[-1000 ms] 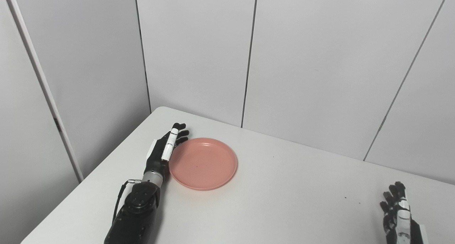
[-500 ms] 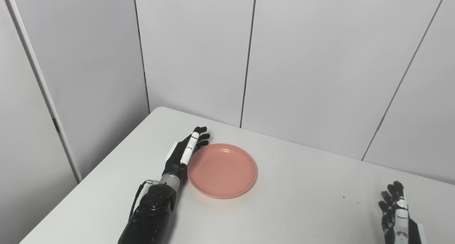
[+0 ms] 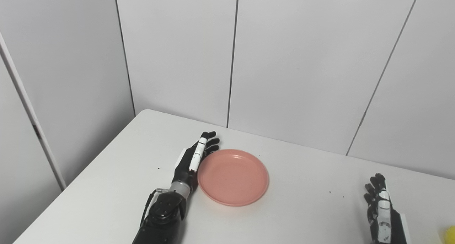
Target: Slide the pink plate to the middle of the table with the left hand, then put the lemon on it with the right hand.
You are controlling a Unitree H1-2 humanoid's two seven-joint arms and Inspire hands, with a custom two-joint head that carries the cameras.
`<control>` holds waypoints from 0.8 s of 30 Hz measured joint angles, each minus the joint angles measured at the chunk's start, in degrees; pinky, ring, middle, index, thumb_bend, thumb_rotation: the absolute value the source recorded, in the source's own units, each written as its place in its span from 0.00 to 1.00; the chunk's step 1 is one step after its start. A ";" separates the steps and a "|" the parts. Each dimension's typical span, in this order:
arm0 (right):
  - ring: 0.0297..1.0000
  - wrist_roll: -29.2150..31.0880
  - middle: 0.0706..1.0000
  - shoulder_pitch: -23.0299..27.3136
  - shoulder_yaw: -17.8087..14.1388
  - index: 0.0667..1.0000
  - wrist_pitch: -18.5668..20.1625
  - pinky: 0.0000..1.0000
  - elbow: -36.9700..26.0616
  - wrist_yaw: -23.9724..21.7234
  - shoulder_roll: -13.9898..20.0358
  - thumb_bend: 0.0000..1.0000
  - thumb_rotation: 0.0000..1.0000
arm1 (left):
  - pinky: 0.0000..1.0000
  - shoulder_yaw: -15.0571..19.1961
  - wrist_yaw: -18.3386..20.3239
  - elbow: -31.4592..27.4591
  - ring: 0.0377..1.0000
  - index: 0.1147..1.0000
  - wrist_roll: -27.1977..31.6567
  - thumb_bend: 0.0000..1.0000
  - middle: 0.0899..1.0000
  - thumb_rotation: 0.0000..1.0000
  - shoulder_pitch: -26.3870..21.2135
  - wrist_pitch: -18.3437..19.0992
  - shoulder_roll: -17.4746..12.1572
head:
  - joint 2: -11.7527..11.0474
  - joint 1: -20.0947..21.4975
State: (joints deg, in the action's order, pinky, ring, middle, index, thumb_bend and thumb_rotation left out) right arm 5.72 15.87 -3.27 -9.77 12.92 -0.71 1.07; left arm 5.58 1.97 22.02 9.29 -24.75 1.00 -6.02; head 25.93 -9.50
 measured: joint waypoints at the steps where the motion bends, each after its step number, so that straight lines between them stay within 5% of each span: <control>1: 0.96 -0.09 0.95 0.06 -0.10 0.95 -0.01 0.97 0.03 0.36 -0.17 0.65 1.00 | 0.85 0.00 0.00 -0.01 0.85 0.80 0.03 0.57 0.83 1.00 0.00 0.02 0.25 | 0.00 0.00; 13: 0.94 -1.75 0.94 0.61 -0.23 0.93 -0.03 0.96 0.12 3.82 -4.42 0.67 0.99 | 0.87 -1.39 0.46 -2.64 0.86 0.83 0.92 0.54 0.85 1.00 0.43 2.30 4.39 | 3.69 11.32; 24: 0.96 -4.30 0.96 0.54 1.92 0.95 1.01 0.99 -0.17 4.09 -5.33 0.71 1.00 | 0.87 -2.74 1.07 -4.69 0.87 0.84 0.63 0.55 0.86 1.00 1.92 2.64 6.61 | 4.66 15.38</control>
State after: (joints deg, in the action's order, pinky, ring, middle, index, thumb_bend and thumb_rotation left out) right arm 1.42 16.41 -1.35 -8.75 12.74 3.38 -4.26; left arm 2.85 3.03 17.33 9.92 -22.83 3.64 0.59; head 30.59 5.89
